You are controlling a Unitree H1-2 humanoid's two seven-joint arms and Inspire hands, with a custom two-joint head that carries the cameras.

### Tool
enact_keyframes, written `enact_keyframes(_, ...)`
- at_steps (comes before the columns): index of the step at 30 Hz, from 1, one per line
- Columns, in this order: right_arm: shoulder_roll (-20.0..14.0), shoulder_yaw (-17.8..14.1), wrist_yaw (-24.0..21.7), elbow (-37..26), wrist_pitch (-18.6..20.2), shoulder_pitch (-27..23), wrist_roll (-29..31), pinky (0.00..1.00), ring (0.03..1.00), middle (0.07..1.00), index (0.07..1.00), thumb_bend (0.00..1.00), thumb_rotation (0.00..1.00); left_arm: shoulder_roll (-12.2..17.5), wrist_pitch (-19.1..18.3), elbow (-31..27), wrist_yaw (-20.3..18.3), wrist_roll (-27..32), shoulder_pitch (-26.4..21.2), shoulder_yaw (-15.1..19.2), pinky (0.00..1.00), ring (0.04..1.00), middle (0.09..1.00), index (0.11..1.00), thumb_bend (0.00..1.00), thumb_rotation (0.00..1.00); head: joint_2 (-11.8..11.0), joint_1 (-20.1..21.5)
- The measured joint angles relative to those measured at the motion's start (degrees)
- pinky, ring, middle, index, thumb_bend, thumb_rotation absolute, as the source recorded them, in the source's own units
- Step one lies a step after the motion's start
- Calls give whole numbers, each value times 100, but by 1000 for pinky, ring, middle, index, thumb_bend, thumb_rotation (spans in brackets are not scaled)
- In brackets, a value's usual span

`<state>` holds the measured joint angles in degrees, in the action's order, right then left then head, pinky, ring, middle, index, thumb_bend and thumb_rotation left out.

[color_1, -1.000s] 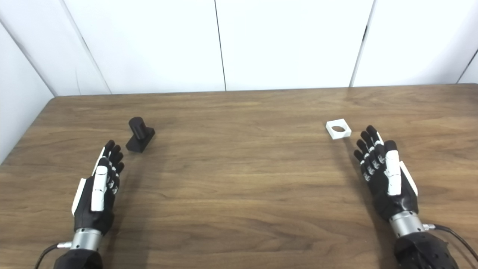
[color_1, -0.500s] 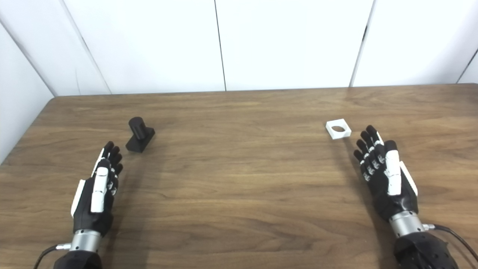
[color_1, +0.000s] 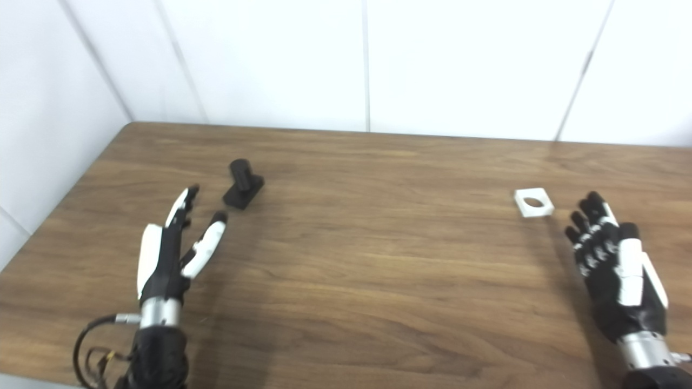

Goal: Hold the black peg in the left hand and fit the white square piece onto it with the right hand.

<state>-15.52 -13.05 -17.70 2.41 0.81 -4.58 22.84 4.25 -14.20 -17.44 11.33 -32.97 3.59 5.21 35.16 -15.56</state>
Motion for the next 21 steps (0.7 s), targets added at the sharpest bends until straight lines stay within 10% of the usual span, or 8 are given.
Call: enact_keyframes(21,1,24,6,10,-120,-3,-108,977,1000,1000,956,641,964,747,-1224,596,-547,-1623,-841,-566,979,963,927,859,775,574,-18,202)
